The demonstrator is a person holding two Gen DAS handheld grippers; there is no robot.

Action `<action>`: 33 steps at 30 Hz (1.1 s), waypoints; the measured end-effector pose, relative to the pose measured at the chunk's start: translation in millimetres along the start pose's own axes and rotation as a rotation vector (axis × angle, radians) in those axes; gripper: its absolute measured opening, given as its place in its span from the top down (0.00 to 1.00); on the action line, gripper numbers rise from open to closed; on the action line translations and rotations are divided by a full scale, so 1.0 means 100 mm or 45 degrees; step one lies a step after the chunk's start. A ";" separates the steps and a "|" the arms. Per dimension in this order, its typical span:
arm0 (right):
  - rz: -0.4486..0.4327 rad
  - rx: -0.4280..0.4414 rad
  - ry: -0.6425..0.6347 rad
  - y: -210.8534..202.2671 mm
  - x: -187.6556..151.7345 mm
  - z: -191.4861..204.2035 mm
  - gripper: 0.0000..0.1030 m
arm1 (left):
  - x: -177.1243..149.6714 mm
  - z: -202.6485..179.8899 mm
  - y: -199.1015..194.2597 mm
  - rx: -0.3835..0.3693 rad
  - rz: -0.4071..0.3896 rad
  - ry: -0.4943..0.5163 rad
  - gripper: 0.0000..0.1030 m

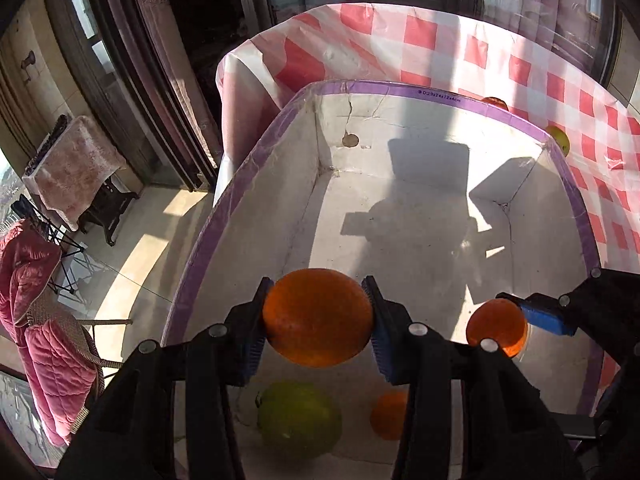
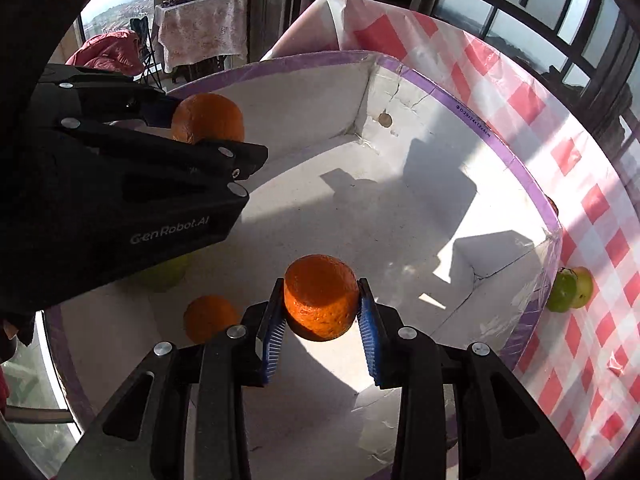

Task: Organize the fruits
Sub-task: 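Lift and carry the orange and tangerine over the white box with both grippers, then open both grippers to drop the orange and tangerine into the box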

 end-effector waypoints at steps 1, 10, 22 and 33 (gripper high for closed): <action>0.037 -0.021 -0.017 0.07 -0.02 0.00 0.67 | -0.01 0.00 0.08 -0.015 0.036 0.002 0.56; 0.194 -0.052 -0.078 0.33 -0.07 -0.15 0.67 | -0.07 -0.05 0.29 -0.096 0.195 0.020 0.56; 0.183 -0.001 -0.028 0.26 -0.06 -0.26 0.49 | -0.22 0.02 0.39 -0.156 0.299 -0.079 0.41; 0.045 0.085 0.049 0.07 0.06 -0.22 0.32 | -0.21 0.08 0.24 -0.178 0.225 -0.152 0.32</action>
Point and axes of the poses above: each gripper's, at about its wrist camera, not at the fingertips, and y roughly the way its jaws point, z to its left, x to its top, the point moved 4 cm from there along y, roughly the way its jaws point, and after that the axes turned 13 degrees about y, right-handed, at the moved point
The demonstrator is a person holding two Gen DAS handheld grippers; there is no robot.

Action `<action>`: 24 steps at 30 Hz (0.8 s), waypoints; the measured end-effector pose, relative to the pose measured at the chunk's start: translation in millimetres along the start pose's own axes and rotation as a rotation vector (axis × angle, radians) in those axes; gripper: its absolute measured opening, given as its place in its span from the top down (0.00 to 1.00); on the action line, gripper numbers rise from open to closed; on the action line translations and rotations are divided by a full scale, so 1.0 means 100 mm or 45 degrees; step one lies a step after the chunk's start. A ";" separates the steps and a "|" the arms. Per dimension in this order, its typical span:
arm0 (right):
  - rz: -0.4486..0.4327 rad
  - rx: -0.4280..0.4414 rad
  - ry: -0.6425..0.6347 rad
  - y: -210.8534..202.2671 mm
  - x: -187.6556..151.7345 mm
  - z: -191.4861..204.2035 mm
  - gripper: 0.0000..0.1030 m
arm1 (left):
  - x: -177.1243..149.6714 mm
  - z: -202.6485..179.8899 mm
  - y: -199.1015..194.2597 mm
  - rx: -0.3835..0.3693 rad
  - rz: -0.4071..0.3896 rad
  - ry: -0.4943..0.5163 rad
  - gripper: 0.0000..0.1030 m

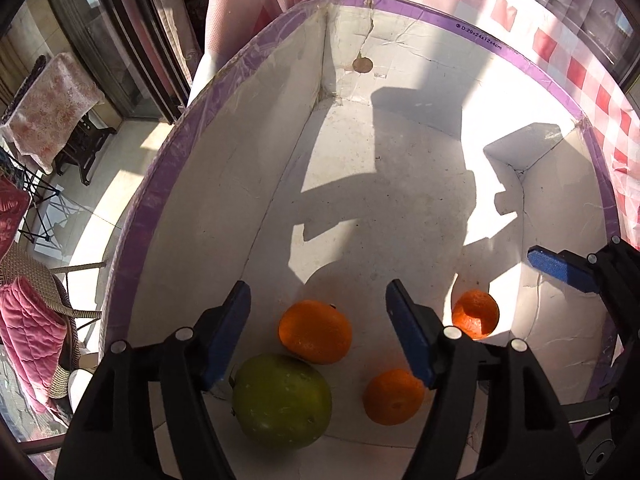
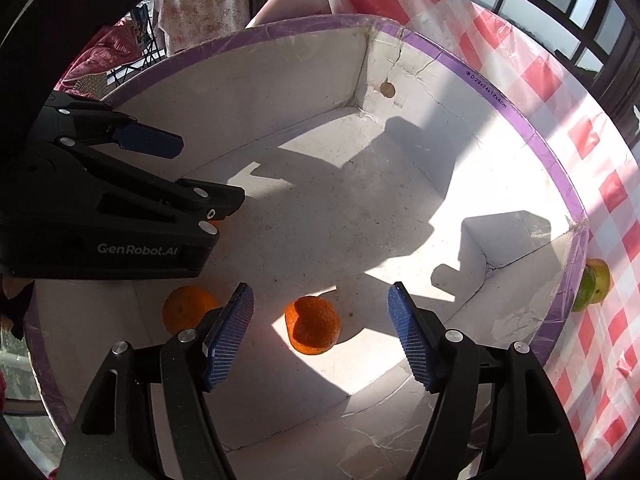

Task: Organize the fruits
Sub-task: 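Open both grippers to drop the orange and tangerine into the box, then move both open grippers back over the remaining fruit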

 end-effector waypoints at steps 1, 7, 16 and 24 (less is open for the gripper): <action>-0.035 0.001 -0.002 -0.04 0.00 0.00 0.28 | 0.01 0.00 -0.05 0.016 -0.020 -0.005 0.32; -0.325 0.057 0.038 -0.49 -0.09 -0.10 0.19 | 0.14 -0.17 -0.90 0.309 -0.427 0.021 0.14; -0.927 0.282 0.575 -1.51 -0.52 -1.54 0.16 | 0.25 -1.32 -2.49 0.307 -1.347 0.032 0.02; -0.752 0.013 1.087 -0.94 -1.33 -3.09 0.16 | 0.63 -2.64 -1.53 -0.172 -1.165 0.184 0.02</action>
Point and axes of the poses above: each gripper's, at about its wrist camera, not at the fingertips, and y roughly the way its jaws point, z to its left, x to its top, the point moved 4 cm from there along y, roughly the way its jaws point, and after that the axes turned 13 degrees about y, right-handed, at the moved point
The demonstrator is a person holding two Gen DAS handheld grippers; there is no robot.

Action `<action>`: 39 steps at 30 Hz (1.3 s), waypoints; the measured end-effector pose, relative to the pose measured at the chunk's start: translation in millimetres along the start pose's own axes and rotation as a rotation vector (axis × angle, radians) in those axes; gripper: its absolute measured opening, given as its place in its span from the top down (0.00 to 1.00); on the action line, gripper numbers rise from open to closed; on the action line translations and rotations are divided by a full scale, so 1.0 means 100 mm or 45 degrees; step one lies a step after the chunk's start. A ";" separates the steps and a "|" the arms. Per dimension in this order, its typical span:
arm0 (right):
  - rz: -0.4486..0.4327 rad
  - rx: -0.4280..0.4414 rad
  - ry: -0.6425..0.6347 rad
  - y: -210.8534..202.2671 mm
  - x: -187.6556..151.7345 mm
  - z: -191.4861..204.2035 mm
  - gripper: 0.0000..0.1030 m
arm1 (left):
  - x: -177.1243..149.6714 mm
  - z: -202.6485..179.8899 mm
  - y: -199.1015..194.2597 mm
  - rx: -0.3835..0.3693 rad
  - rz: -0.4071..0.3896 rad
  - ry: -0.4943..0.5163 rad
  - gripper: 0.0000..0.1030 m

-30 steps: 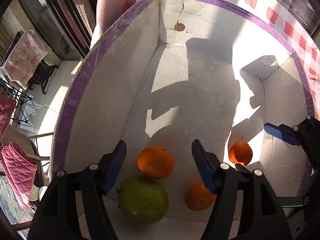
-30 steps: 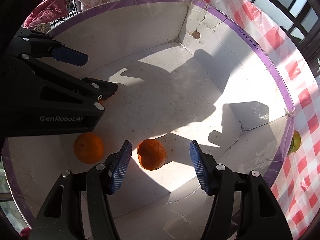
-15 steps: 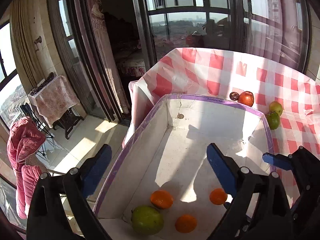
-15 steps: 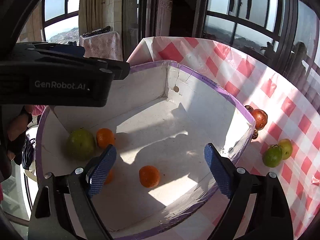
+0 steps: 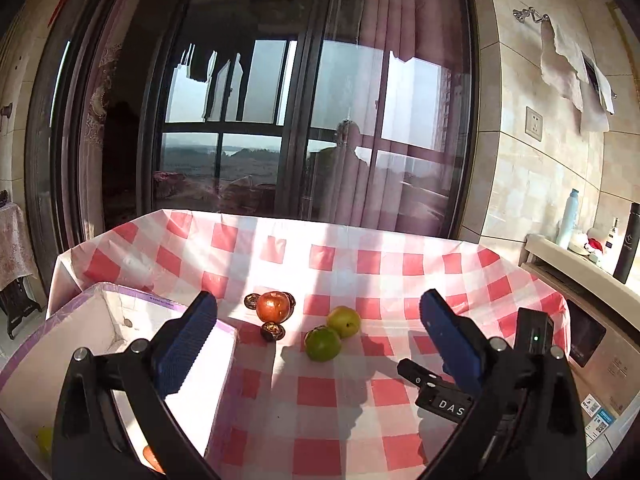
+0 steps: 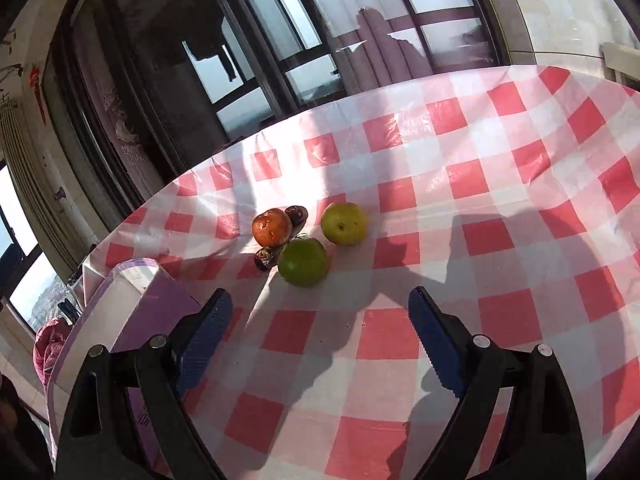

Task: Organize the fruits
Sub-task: 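Move both open grippers back over the remaining fruit, then grasp the yellow pear with the right gripper and lift it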

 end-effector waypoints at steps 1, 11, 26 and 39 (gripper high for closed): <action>0.003 -0.042 0.014 0.06 0.00 -0.15 0.16 | -0.13 -0.11 0.21 -0.029 0.052 -0.014 0.02; 0.069 -0.170 0.053 0.54 0.19 -0.88 0.16 | -1.24 -0.30 1.49 -0.043 0.426 -0.136 0.02; 0.381 -0.091 -0.473 1.88 0.41 -0.13 0.19 | -1.41 0.00 1.70 -0.153 0.423 -0.359 0.02; 0.498 -0.047 -0.504 2.47 0.57 0.11 0.29 | -1.40 -0.02 1.70 -0.157 0.417 -0.372 0.02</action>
Point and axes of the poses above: each gripper's, at about its wrist camera, not at the fingertips, and y roughly the way its jaws point, z to its left, x to its top, the point moved 4 cm from there along y, roughly the way its jaws point, and after that the axes turned 13 degrees about y, right-handed, at the moved point
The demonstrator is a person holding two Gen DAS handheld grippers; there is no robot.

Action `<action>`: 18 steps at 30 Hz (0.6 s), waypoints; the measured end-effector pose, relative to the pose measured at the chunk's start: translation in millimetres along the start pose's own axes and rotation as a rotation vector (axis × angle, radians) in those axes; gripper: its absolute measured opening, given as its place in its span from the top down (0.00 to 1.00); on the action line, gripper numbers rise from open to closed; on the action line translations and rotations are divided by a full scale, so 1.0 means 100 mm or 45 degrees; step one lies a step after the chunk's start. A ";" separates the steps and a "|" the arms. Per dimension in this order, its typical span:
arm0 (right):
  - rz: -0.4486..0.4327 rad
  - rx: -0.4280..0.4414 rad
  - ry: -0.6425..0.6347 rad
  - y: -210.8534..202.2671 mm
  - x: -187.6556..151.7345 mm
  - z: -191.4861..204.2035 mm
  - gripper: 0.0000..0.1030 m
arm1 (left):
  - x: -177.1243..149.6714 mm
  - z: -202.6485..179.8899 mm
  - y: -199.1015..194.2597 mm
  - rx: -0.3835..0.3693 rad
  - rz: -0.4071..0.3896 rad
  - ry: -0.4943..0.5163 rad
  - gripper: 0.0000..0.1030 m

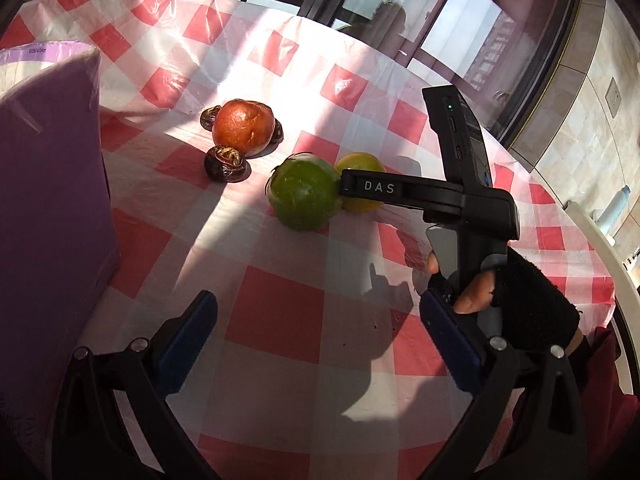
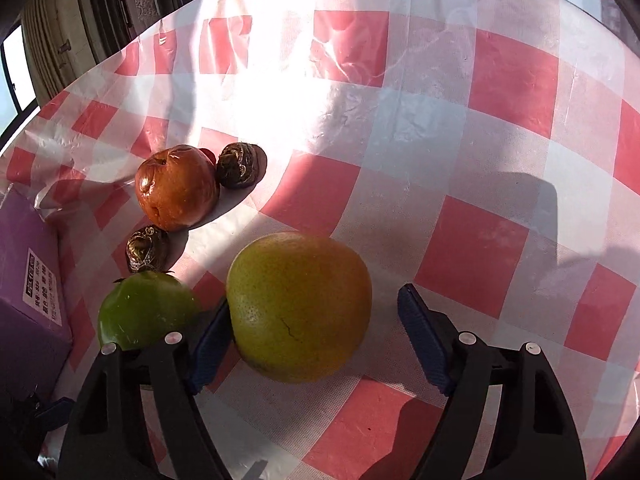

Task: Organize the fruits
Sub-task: 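Grasp the yellow pear with the right gripper and lift it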

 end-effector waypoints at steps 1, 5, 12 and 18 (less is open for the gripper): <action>-0.002 0.010 0.003 0.00 0.01 0.01 0.32 | 0.01 0.00 0.01 0.002 0.001 -0.003 0.02; -0.031 0.000 0.068 -0.10 -0.09 -0.03 0.38 | 0.01 0.03 0.02 0.007 0.002 -0.027 0.02; -0.175 0.059 0.421 -0.71 -0.54 -0.54 0.39 | 0.00 0.02 0.03 0.015 0.009 -0.035 0.02; -0.399 0.170 0.664 -1.21 -0.82 -0.90 0.38 | -0.01 -0.05 0.10 -0.008 0.077 0.019 0.02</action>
Point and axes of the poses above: each gripper's, at about its wrist camera, not at the fingertips, and y roughly the way its jaws point, z to its left, x to its top, the point moved 4 cm from there along y, roughly the way its jaws point, and after that the axes turned 13 degrees about y, right-handed, at the moved point
